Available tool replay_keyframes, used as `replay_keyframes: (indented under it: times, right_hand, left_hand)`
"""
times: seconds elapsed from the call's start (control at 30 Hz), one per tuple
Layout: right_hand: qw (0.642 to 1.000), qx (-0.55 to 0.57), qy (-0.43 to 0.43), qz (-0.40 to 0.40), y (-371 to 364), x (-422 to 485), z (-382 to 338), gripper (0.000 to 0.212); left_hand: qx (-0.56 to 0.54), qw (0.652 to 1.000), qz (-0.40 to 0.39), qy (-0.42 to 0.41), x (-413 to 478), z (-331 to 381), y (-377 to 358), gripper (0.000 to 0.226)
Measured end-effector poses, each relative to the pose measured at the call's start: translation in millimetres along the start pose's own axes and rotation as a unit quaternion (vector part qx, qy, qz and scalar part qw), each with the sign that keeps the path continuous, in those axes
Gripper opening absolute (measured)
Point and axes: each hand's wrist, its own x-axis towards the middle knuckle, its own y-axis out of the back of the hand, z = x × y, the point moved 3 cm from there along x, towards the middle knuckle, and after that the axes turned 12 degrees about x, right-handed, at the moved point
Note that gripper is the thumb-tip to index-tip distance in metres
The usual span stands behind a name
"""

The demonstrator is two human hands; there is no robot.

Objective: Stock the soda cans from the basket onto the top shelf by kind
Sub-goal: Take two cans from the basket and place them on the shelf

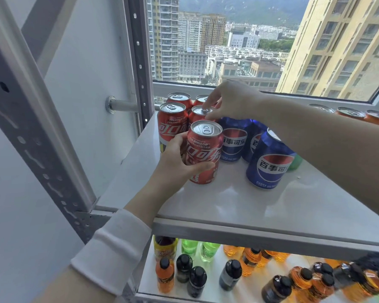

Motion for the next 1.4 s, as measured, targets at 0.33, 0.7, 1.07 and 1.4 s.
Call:
replay_keyframes:
  times: [0.33,0.7,1.07,1.4]
  right_hand:
    - [0.994,0.029,0.047,0.093,15.3,-25.1,-0.8,0.038]
    - [0.969,0.005,0.111,0.222,27.2,-160.7,25.6,0.034]
    - [0.971,0.019,0.085,0.224,-19.1,-349.4,109.0,0.034]
    - [0.978,0.065,-0.052,0.19,-114.7,-482.4,150.6,0.036]
  left_hand:
    - [0.037,0.999,0.031,-0.011,-16.2,2.0,-2.0,0.08]
    - [0.152,0.964,0.214,-0.046,-93.9,74.0,-12.0,0.057]
    - [0.237,0.949,0.187,-0.094,-203.7,139.0,-133.1,0.048]
    - [0.272,0.956,0.043,-0.106,-288.6,101.6,-214.6,0.047]
